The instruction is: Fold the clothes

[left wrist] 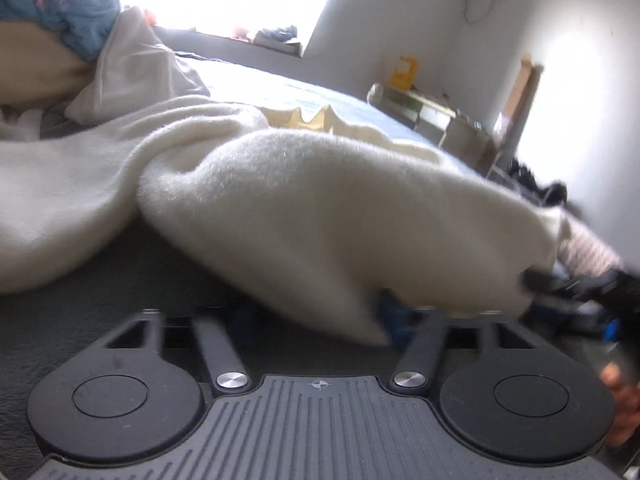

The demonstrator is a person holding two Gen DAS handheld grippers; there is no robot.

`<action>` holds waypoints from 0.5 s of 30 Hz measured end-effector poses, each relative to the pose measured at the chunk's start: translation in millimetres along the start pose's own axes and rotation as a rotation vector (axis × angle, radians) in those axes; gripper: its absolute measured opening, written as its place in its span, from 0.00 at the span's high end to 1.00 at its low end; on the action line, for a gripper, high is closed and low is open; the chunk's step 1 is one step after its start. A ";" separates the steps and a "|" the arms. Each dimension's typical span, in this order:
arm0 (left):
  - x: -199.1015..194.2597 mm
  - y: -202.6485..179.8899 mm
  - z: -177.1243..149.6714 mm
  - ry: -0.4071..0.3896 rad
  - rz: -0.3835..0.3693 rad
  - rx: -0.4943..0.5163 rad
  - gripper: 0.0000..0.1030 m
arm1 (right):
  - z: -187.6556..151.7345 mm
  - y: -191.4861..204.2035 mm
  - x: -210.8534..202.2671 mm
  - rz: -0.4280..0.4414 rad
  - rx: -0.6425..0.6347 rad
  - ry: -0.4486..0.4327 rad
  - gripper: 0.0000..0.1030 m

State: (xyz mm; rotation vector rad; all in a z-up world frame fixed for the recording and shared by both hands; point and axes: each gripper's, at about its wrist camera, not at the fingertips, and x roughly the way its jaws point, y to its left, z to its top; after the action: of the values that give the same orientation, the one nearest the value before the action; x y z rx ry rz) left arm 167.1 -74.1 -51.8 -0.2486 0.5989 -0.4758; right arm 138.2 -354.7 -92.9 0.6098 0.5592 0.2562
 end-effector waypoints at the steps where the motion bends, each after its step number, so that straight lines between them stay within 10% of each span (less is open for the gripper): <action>1: -0.2 2.0 1.9 -0.008 -0.005 -0.025 0.63 | -0.4 -1.2 6.3 -0.005 0.009 0.002 0.46; 3: -5.3 7.9 6.8 -0.026 -0.024 -0.079 0.80 | -2.4 -2.5 7.3 0.048 0.035 0.009 0.90; 15: -110.7 102.8 41.1 -0.002 -0.306 -0.530 0.88 | 3.8 62.1 -69.6 0.315 0.109 0.053 0.94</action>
State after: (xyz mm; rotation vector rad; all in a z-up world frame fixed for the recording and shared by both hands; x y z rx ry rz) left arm 148.0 73.2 -2.5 -0.8538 0.6820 -0.6047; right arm 79.1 -334.0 -23.7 0.7994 0.5294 0.5427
